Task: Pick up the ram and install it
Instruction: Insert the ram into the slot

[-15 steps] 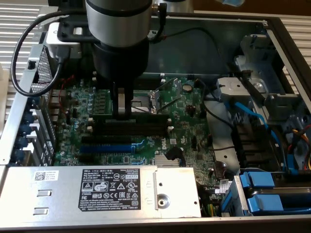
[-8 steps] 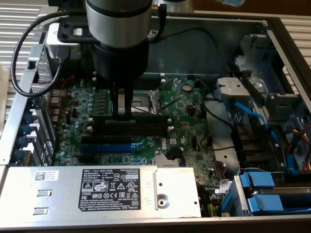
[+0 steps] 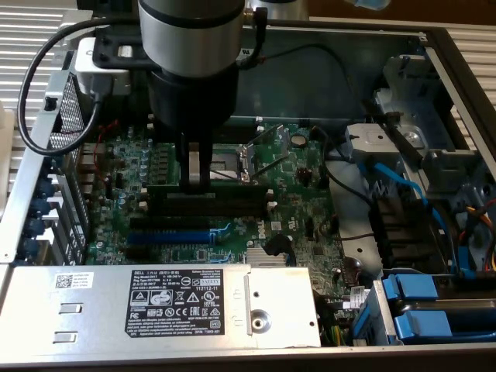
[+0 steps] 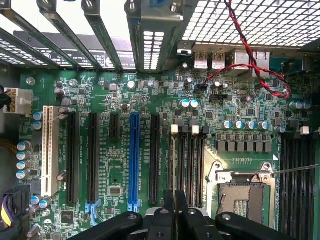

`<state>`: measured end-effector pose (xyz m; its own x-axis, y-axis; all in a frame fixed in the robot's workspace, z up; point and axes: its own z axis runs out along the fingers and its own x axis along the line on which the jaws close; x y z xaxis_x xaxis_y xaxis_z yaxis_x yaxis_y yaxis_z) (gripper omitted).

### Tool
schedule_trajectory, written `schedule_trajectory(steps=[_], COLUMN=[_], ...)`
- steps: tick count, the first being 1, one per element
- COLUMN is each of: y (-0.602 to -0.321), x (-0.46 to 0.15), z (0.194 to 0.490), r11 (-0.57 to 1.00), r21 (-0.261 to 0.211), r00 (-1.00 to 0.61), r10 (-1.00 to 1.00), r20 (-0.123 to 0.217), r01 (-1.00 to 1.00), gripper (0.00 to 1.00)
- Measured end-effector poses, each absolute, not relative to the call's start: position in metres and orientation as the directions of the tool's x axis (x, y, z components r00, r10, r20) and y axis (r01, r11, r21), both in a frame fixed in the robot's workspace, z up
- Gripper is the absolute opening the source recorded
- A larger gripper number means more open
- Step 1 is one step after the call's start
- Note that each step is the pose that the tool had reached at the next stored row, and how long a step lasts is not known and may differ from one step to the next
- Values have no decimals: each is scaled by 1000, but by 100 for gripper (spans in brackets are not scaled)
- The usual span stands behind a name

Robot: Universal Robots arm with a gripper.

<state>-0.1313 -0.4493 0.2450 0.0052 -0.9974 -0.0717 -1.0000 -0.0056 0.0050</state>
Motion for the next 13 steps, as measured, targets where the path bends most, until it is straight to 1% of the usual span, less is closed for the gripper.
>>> schedule_trajectory(steps=[13], y=[-449], x=[-131], z=[242], r11=[-8], r21=[5], r00=[8], r10=[-997], r20=[-71], r01=[-1000], gripper=[13])
